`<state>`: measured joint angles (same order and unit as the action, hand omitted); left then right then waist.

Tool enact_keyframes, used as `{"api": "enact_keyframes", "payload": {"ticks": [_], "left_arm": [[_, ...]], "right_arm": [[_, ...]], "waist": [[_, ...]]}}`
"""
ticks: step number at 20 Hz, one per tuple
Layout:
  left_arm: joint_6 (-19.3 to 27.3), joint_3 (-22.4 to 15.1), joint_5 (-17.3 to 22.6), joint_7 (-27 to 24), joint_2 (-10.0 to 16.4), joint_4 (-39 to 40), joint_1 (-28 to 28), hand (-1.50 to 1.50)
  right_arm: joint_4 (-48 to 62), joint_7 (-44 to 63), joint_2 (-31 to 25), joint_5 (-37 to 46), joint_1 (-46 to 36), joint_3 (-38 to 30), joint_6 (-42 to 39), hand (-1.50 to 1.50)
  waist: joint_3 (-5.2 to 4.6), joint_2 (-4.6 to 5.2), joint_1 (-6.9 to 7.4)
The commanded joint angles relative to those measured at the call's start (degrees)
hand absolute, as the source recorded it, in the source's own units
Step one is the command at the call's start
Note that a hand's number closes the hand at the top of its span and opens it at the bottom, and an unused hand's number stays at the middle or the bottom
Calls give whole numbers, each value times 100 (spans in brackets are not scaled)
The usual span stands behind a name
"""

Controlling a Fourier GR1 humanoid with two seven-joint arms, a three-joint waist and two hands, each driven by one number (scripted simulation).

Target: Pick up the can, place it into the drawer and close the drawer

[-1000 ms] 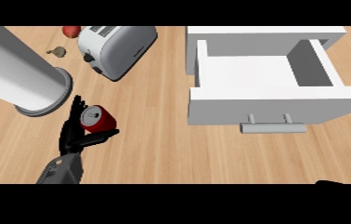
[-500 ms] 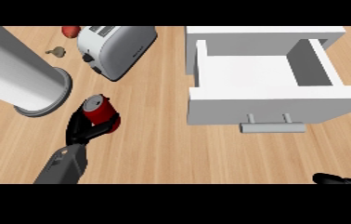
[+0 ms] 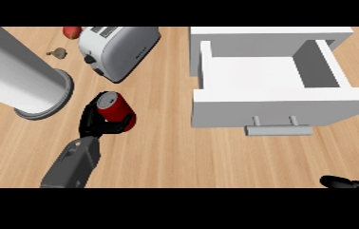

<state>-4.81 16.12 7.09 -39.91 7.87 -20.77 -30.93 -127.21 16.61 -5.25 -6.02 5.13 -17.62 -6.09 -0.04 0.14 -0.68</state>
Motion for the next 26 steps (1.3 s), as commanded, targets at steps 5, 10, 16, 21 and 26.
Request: {"api": "enact_keyframes", "payload": {"ticks": [5,10,16,21,26], "left_arm": [[286,-99,-62,212,-337,256,-930,150],[332,-427,-43,916,-638,-689,-740,150],[902,-912,-66,1925,-727,-1676,-1202,150],[1153,-1292,99,2938,-682,-2473,-1525,150],[1853,-1896,469,4207,-786,-3540,-1980,150]], "right_arm": [[320,39,-166,133,-534,-53,156,-150],[-190,24,-190,-370,237,-523,-129,-150],[-359,64,-87,-164,247,-326,-62,-150],[-332,130,-139,-124,117,-349,-26,-150],[-124,295,-90,341,-292,-80,273,-150]], "waist": [[-2,21,-23],[8,-38,48],[9,-52,63],[6,-33,50],[6,-54,123]]}}
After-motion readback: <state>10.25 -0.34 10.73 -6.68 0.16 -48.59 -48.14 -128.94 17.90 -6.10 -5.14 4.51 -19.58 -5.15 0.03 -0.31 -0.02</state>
